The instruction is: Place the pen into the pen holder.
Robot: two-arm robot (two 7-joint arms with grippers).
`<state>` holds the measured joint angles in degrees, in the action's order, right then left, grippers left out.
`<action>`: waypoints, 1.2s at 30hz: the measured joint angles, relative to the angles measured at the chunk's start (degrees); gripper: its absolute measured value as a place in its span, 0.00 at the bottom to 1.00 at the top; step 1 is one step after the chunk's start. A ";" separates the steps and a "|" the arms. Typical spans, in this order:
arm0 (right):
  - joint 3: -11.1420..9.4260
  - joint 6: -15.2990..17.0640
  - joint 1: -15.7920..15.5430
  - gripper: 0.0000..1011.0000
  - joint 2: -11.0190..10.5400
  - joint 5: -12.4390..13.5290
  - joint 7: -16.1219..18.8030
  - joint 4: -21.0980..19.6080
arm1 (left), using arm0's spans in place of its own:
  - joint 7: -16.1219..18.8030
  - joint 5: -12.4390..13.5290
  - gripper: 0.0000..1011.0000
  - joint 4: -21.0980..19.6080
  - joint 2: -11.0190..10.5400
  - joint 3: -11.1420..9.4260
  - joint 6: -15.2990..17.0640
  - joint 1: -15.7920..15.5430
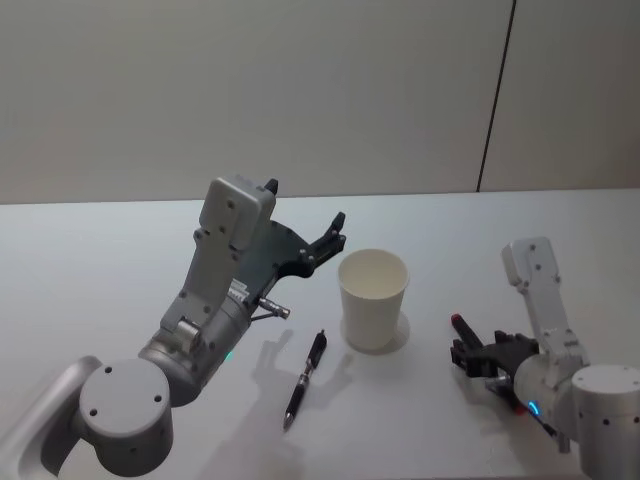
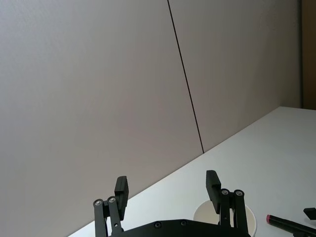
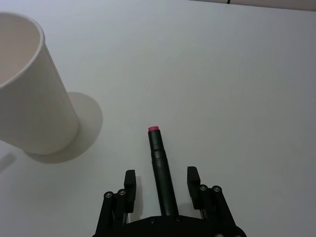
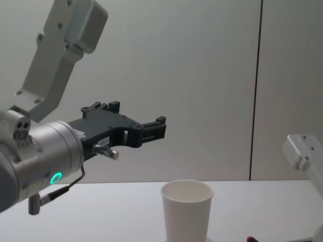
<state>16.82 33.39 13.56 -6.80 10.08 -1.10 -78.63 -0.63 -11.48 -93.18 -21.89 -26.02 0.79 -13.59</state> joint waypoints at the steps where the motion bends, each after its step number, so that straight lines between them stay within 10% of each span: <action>1: 0.01 0.07 0.04 0.66 0.07 -0.01 -0.06 0.11 | 0.00 0.00 0.99 0.00 0.00 0.00 0.00 0.00; 16: -0.06 0.59 0.32 0.19 0.67 -0.24 -0.80 1.01 | 0.00 0.00 0.99 0.00 0.00 0.00 0.00 0.00; 36: -0.76 -3.76 -0.03 0.16 0.55 -1.09 -1.04 -0.52 | 0.00 0.00 0.99 0.00 0.00 0.00 0.00 0.00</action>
<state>16.05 29.63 13.52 -6.25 8.99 -2.14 -79.15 -0.62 -11.48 -93.18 -21.89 -26.03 0.79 -13.59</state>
